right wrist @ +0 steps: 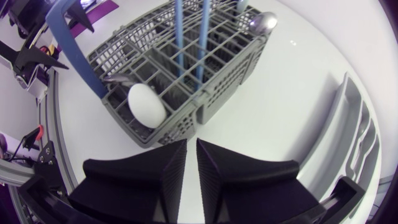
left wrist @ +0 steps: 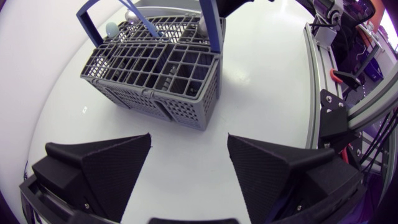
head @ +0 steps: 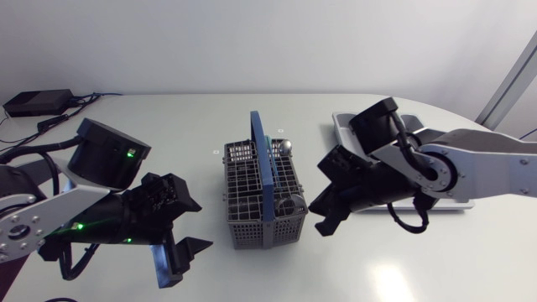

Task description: Unload the cutlery basket into the drawer organizer.

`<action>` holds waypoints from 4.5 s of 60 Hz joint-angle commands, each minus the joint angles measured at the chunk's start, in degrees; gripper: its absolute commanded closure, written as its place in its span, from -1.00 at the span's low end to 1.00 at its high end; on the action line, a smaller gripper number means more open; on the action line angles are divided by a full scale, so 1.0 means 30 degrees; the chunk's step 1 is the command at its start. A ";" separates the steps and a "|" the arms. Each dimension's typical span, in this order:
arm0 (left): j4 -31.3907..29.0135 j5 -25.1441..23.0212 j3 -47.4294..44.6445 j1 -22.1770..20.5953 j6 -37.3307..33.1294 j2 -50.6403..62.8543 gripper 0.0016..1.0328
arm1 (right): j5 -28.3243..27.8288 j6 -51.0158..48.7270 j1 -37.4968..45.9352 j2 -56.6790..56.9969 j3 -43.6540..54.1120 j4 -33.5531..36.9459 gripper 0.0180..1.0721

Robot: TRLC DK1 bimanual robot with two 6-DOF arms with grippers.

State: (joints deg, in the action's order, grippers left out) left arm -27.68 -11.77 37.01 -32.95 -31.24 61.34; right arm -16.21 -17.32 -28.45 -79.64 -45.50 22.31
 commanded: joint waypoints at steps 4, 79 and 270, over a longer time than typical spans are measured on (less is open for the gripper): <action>0.0321 -0.0178 -0.0854 -0.0472 0.0425 0.0442 -0.84 | 0.0012 0.0764 -0.1592 -0.0496 0.0282 -0.0287 0.64; 0.4130 -0.0178 -0.1996 -0.1116 0.0835 0.4631 0.64 | -0.3152 0.1262 0.3623 -1.0808 -1.0587 -0.3099 0.64; 0.7850 -0.2141 0.2339 0.7790 -0.0777 1.0520 0.42 | -0.2186 0.2258 0.1015 -0.2605 -0.1153 -0.2542 0.64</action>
State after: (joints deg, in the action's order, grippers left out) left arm -3.90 -17.76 46.50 -9.10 -33.04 93.56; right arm -22.15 -11.73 -24.71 -86.72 -49.17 16.08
